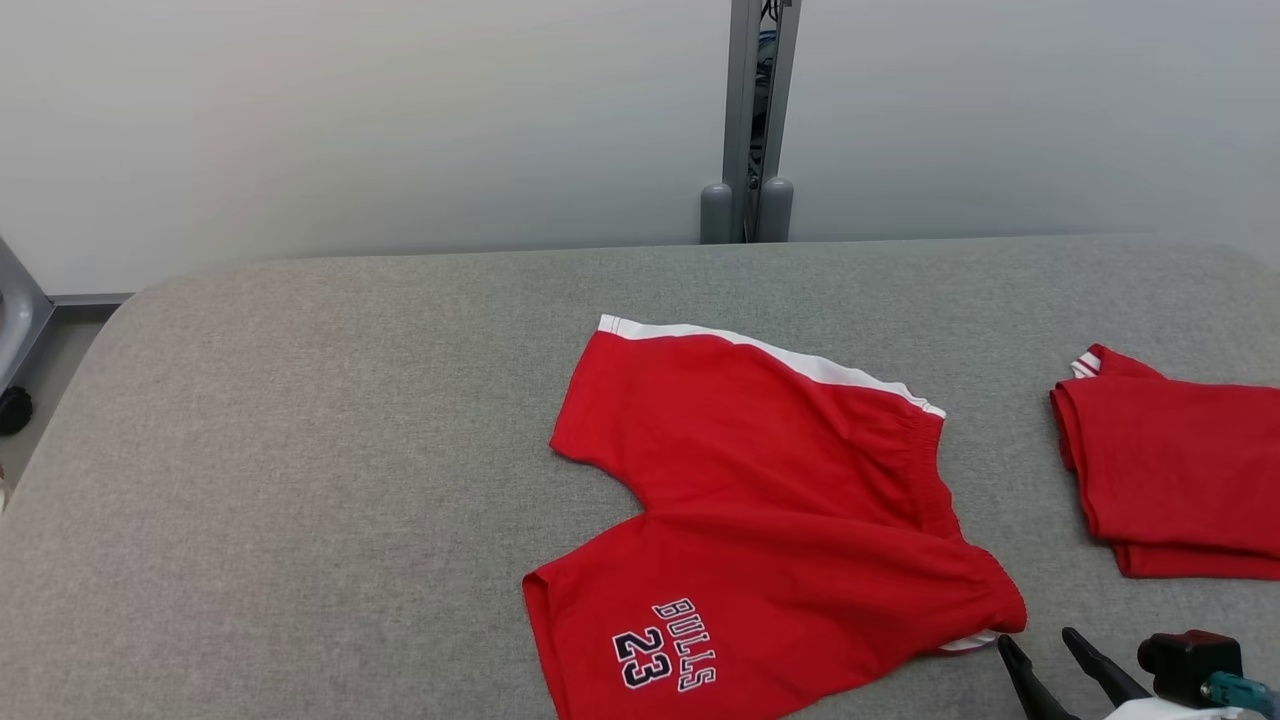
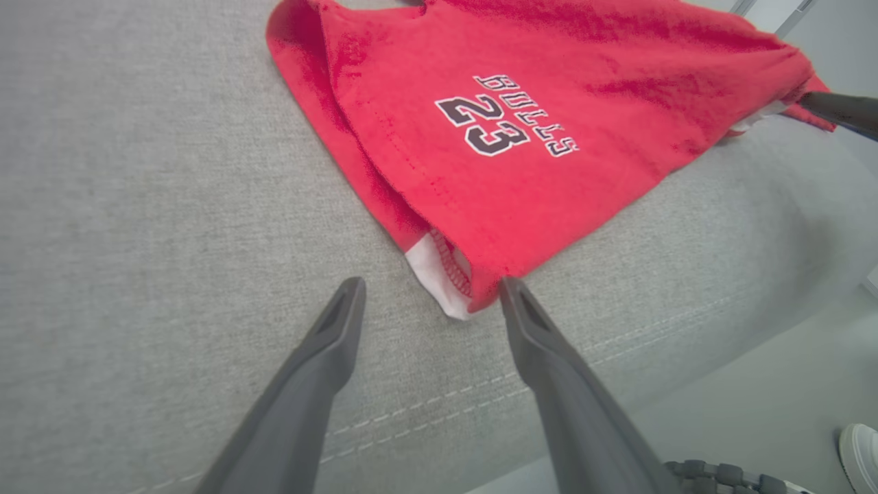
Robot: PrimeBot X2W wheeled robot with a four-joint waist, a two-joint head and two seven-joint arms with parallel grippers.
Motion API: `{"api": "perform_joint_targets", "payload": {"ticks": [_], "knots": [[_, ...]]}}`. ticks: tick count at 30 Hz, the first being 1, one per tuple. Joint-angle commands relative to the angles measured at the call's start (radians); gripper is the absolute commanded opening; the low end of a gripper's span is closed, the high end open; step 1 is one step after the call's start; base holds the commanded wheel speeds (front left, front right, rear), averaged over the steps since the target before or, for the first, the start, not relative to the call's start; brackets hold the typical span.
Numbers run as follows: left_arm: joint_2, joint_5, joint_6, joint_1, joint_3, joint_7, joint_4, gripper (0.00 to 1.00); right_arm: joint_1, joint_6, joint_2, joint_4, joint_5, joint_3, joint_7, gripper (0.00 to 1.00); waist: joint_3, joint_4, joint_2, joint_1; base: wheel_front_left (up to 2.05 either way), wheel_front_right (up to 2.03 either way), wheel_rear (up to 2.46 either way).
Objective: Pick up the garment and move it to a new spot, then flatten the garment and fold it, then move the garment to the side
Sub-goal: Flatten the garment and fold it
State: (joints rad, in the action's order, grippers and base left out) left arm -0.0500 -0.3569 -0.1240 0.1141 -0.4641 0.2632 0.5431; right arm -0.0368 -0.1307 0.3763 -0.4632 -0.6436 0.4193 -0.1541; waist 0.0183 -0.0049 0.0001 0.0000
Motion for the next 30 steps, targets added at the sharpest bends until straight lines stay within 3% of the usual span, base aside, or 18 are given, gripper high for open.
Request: {"api": "perform_joint_targets", "payload": {"ticks": [1, 23, 24, 25, 26, 27, 28, 29, 30], "knots": [[-0.004, -0.007, -0.007, -0.018, -0.002, 0.002, 0.005, 1.0, -0.014, 0.0, 0.002, -0.003, -0.01, 0.001, 0.004, 1.0, -0.001, 0.002, -0.0001, 0.0, 0.0, 0.0, 0.0], [-0.004, -0.092, -0.003, -0.114, -0.1, 0.002, 0.072, 1.0, -0.106, 0.0, -0.005, -0.092, -0.221, 0.109, 0.002, 1.0, -0.059, 0.022, -0.0001, 0.0, 0.0, 0.0, 0.0], [-0.003, -0.099, -0.004, -0.117, -0.104, 0.001, 0.074, 1.0, -0.11, 0.0, -0.004, -0.094, -0.227, 0.114, 0.0, 0.9, -0.061, 0.022, -0.0001, 0.0, 0.0, 0.0, 0.0], [-0.003, -0.106, -0.004, -0.121, -0.109, 0.001, 0.077, 1.0, -0.114, 0.0, -0.003, -0.096, -0.234, 0.119, -0.002, 0.62, -0.062, 0.023, -0.0001, 0.0, 0.0, 0.0, 0.0], [-0.003, -0.11, -0.004, -0.125, -0.116, 0.001, 0.08, 0.7, -0.116, 0.0, -0.002, -0.099, -0.24, 0.123, -0.003, 0.44, -0.063, 0.024, -0.0001, 0.0, 0.0, 0.0, 0.0], [-0.003, -0.116, -0.005, -0.126, -0.122, 0.001, 0.082, 0.26, -0.119, 0.0, -0.001, -0.101, -0.246, 0.128, -0.005, 0.32, -0.064, 0.025, -0.0001, 0.0, 0.0, 0.0, 0.0], [-0.003, -0.122, -0.005, -0.127, -0.128, 0.001, 0.084, 0.0, -0.121, 0.0, 0.0, -0.104, -0.25, 0.132, -0.005, 0.17, -0.065, 0.025, -0.0001, 0.0, 0.0, 0.0, 0.0], [-0.003, -0.127, -0.005, -0.128, -0.135, 0.001, 0.086, 0.0, -0.124, 0.0, 0.001, -0.106, -0.254, 0.138, -0.008, 0.0, -0.066, 0.026, -0.0001, 0.0, 0.0, 0.0, 0.0], [-0.003, -0.133, -0.006, -0.131, -0.141, 0.001, 0.088, 0.0, -0.129, 0.0, 0.003, -0.107, -0.257, 0.144, -0.011, 0.0, -0.067, 0.026, -0.0001, 0.0, 0.0, 0.0, 0.0]]}}
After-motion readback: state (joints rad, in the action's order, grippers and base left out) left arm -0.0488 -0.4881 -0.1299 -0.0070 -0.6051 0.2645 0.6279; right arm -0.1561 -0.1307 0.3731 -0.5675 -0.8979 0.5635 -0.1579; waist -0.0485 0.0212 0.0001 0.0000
